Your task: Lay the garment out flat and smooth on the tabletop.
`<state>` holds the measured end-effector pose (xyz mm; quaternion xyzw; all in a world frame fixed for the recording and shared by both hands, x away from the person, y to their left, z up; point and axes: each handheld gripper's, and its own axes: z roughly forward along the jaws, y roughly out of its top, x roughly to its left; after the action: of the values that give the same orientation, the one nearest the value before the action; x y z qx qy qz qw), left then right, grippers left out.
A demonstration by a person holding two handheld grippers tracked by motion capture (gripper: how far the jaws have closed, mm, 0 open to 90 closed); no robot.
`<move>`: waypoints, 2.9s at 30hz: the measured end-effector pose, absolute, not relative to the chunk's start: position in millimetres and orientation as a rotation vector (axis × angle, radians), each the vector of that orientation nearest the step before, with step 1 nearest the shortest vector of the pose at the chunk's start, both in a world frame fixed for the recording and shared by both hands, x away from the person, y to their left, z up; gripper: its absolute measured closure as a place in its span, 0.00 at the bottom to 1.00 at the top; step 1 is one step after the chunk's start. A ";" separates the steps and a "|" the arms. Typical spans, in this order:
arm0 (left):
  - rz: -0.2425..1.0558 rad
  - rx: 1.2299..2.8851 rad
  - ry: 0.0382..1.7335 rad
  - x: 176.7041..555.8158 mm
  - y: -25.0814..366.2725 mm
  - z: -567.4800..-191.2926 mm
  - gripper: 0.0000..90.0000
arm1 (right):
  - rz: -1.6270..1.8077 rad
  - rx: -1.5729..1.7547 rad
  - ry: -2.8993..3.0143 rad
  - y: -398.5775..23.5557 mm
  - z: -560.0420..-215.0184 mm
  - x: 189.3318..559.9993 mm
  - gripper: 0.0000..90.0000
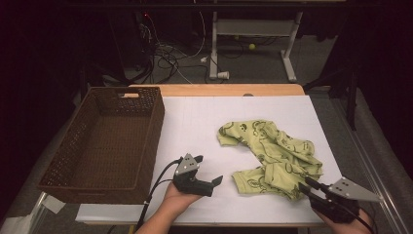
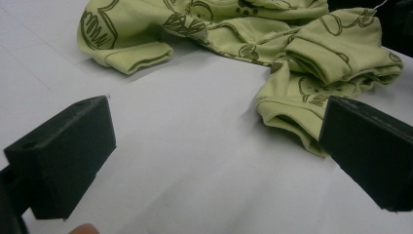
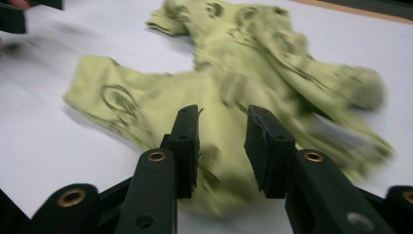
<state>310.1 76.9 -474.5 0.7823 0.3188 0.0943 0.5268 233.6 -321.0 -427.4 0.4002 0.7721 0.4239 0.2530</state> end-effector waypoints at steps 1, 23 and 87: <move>0.226 1.870 0.762 310.0 76.9 -474.5 0.00 | 1.142 1.066 2.115 -311.6 -426.4 238.0 0.67; 0.218 1.868 0.762 310.6 77.5 -474.3 0.00 | 1.015 1.079 2.149 -317.0 -436.6 245.9 0.85; 0.210 2.256 0.798 369.4 -35.5 -469.0 0.42 | 1.116 0.891 2.327 -263.0 -456.6 255.1 0.59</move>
<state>369.4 -35.5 -469.0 0.8756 0.3099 0.0815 0.3614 255.1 -263.0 -456.6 0.3195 0.8343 0.4002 0.2042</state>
